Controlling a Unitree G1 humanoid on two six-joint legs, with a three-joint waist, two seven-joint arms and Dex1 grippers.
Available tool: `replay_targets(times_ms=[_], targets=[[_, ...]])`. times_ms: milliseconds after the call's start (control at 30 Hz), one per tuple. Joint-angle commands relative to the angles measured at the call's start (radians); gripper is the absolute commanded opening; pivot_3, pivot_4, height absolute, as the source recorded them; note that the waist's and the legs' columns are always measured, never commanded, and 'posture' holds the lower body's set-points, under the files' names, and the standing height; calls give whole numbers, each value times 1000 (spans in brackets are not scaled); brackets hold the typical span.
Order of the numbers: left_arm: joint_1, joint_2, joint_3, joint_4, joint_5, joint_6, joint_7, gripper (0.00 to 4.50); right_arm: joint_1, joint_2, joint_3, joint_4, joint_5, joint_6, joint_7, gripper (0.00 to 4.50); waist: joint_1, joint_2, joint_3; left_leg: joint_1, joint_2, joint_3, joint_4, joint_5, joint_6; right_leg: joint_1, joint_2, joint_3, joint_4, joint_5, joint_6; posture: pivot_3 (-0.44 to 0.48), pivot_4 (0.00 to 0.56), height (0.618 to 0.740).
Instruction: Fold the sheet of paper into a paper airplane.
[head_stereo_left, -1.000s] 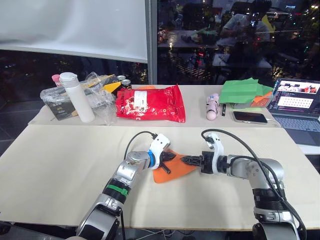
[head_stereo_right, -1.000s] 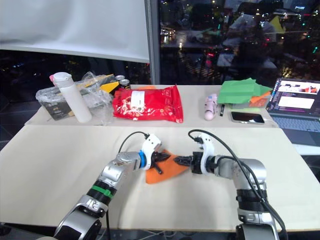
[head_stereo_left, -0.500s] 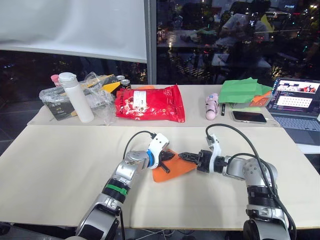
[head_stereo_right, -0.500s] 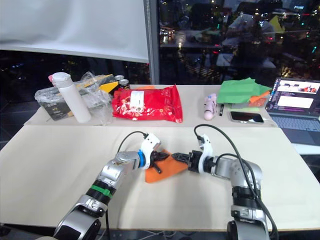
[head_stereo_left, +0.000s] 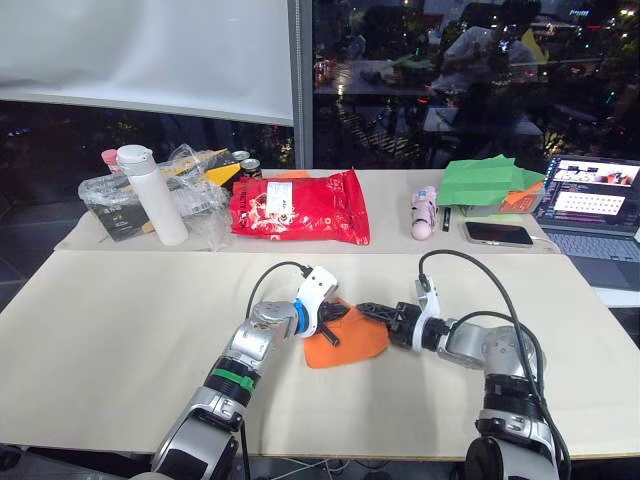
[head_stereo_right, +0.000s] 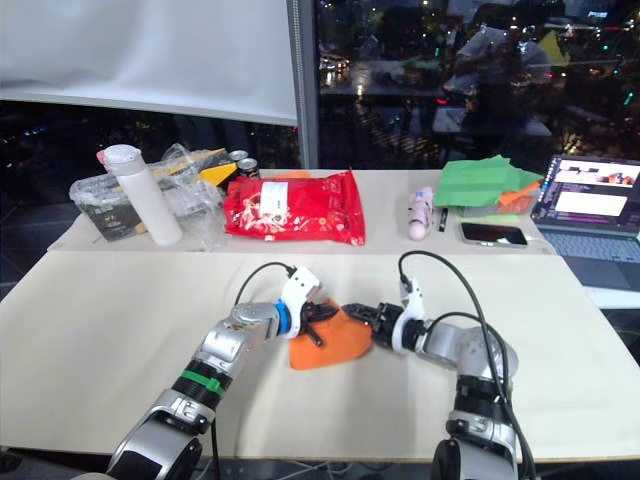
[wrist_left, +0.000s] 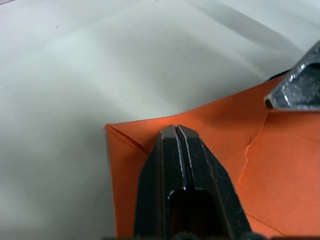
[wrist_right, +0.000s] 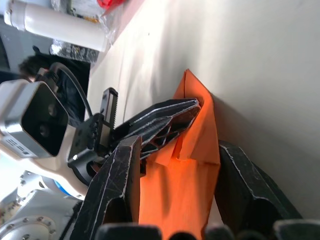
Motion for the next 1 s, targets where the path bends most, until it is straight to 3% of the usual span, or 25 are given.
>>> replay_targets(times_ms=[33, 100, 133, 333, 533, 1000], targets=[[14, 6, -7, 20, 20, 20, 13, 0, -8, -13, -4, -20, 22, 6, -6, 2197, 0, 0, 0, 0, 0, 0, 0, 0, 0, 0, 0, 0, 0, 0, 0, 0, 150, 719], [13, 8, -7, 14, 19, 24, 11, 0, -6, -18, 0, -21, 20, 5, -7, 2197, 0, 0, 0, 0, 0, 0, 0, 0, 0, 0, 0, 0, 0, 0, 0, 0, 150, 719], [13, 12, -4, 5, 16, 32, 9, 0, -6, -22, 5, -23, 18, 4, -6, 1962, 0, 0, 0, 0, 0, 0, 0, 0, 0, 0, 0, 0, 0, 0, 0, 0, 150, 719], [-7, 9, 60, -96, -59, 162, 7, 0, -3, -49, 39, -30, 10, -8, 4, 25, -2, 0, 0, 0, 0, 0, 0, 0, 0, 0, 0, 0, 0, 0, 0, 0, 150, 719], [-1, 49, 48, -140, -58, 210, -5, 0, 1, -98, 122, -47, -18, -60, 25, 25, 0, 0, 0, -1, 0, 0, 0, 0, 0, -1, 0, 0, -1, 0, 0, 0, 150, 719], [20, 54, 3, -138, -46, 196, -4, 0, -22, -169, 164, -149, 4, -72, 36, 25, 4, 1, 1, -4, 0, 0, 0, 0, 0, -2, 0, 0, -1, 0, 0, 0, 150, 719]])
